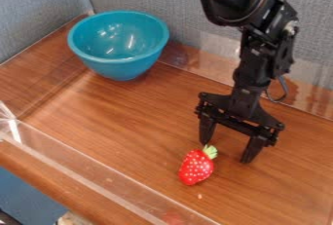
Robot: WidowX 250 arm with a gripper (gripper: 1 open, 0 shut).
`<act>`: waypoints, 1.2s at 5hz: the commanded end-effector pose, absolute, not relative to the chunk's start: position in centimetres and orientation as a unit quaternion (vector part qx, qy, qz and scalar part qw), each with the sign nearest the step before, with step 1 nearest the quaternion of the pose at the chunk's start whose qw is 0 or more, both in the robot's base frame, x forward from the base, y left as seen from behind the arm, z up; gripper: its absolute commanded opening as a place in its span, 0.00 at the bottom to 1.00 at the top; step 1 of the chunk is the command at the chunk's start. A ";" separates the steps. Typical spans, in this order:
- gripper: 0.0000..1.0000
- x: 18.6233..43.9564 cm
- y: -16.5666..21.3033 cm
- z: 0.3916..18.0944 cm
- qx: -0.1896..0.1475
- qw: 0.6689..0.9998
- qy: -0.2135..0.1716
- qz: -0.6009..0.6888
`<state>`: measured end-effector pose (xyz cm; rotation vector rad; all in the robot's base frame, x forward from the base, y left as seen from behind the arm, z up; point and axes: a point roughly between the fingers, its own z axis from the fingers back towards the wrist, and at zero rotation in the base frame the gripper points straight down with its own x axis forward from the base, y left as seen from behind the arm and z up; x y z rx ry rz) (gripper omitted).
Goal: Put the strawberry in the blue bowl
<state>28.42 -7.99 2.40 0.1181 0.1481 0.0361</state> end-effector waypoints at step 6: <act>1.00 27.4 -6.7 0.8 0.071 0.985 0.156 0.036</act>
